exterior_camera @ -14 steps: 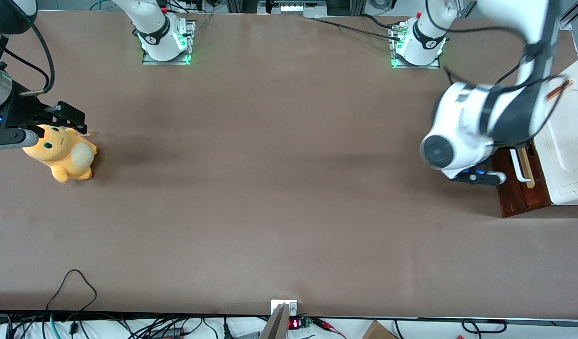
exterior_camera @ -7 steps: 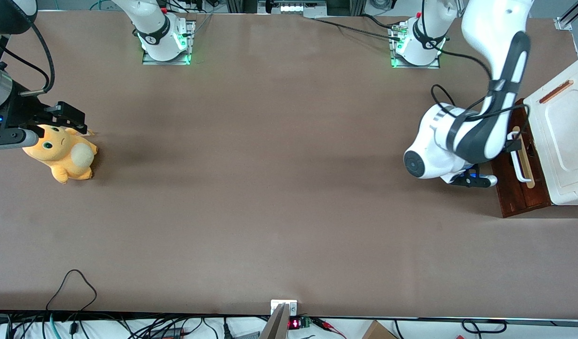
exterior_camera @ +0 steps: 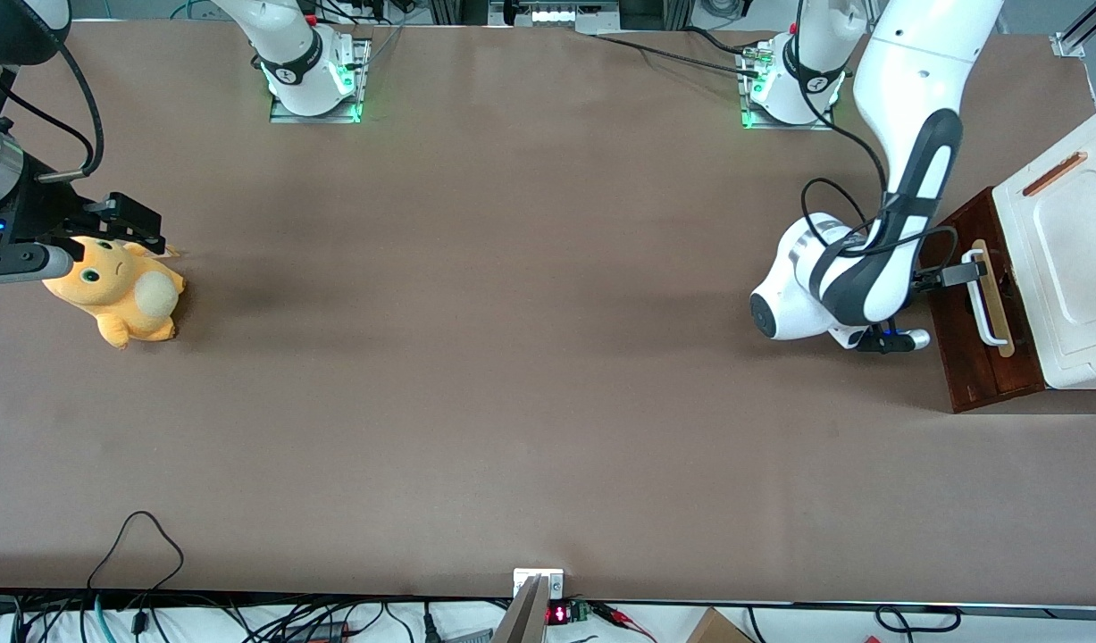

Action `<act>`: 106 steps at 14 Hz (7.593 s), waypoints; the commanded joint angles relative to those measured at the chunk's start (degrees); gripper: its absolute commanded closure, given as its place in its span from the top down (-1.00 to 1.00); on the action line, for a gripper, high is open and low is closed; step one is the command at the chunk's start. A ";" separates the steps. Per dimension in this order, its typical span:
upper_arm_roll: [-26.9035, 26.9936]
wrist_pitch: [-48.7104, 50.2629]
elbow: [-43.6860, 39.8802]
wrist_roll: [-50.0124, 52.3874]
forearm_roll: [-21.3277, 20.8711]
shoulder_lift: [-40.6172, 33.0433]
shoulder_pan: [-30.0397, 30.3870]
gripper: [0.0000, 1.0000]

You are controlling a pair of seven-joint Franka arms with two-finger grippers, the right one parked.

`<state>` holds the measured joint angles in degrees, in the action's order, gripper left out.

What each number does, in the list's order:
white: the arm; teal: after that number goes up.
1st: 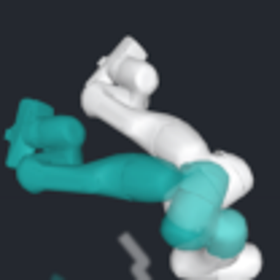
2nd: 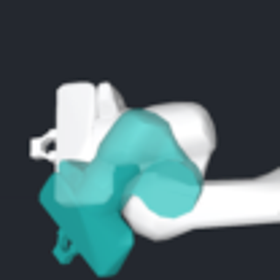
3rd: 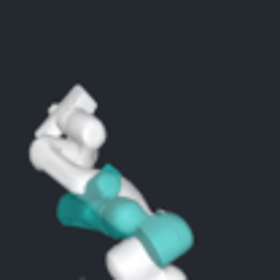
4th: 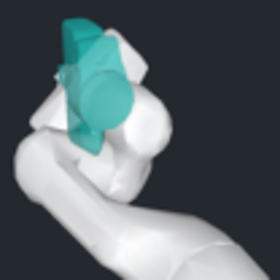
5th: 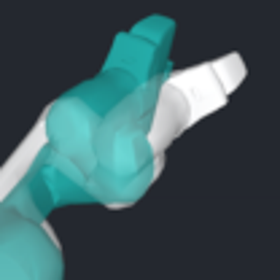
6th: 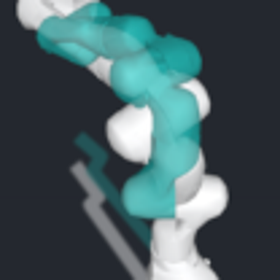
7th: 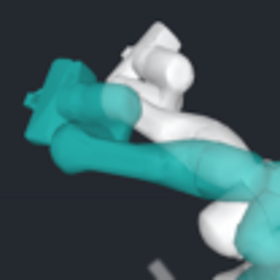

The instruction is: Open lower drawer with left arm only

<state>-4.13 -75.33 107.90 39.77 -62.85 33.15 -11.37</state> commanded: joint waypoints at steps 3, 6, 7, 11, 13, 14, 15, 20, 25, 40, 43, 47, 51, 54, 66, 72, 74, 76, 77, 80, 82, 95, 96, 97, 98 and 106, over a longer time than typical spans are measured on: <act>0.35 1.32 -0.76 3.98 -3.58 6.56 -0.32 1.00; 0.79 1.67 -0.67 4.26 -4.47 7.55 -0.23 1.00; 0.79 2.37 -0.67 4.17 -4.91 7.55 -0.23 1.00; 0.79 2.03 -0.41 3.47 -6.84 7.55 0.03 1.00; 0.79 0.89 -0.41 3.38 -6.93 7.46 0.03 1.00; 0.79 0.80 -0.41 3.38 -7.02 7.46 0.12 1.00; 0.79 0.36 -0.41 3.38 -7.02 7.37 0.29 1.00; 0.79 -1.22 -0.32 2.33 -7.02 7.02 1.00 1.00; 0.79 -1.31 0.03 2.24 -7.11 6.75 1.35 1.00; 0.79 -3.33 0.20 1.98 -8.52 7.37 4.77 0.92; 0.79 -3.25 0.20 1.98 -8.78 7.28 5.21 0.83; 0.79 -3.25 0.12 2.06 -8.78 7.02 5.92 0.72; 0.79 -3.16 0.20 2.24 -8.78 7.11 5.92 0.49; 0.70 -2.89 0.29 2.77 -8.69 7.11 5.92 0.33; 0.79 -2.81 0.20 2.68 -8.78 7.28 6.71 0.15; 0.79 -2.89 0.12 2.50 -8.78 7.37 6.89 0.04; 0.79 -2.98 0.12 2.42 -8.78 7.37 6.45 0.04; 0.79 -2.89 -0.06 2.42 -8.87 7.37 6.10 0.04; 0.79 -2.89 -0.06 2.50 -8.87 7.37 6.01 0.04; 0.79 -2.89 -0.06 2.68 -8.87 7.81 6.01 0.03; 0.79 -2.72 -0.15 2.94 -8.95 8.33 6.01 -0.01; 0.79 -0.09 -0.15 6.19 -9.30 8.34 6.27 -0.24; 0.79 0.01 -0.15 6.28 -9.57 8.34 6.27 -0.26; 0.79 -0.08 -0.15 6.28 -9.57 8.34 6.27 -0.30; 0.70 -0.08 -0.15 6.20 -9.57 8.34 6.27 -0.32; 0.70 -0.35 -0.32 5.67 -9.57 8.69 6.27 -0.38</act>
<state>-3.19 -76.28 107.65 45.57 -70.82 41.69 -5.27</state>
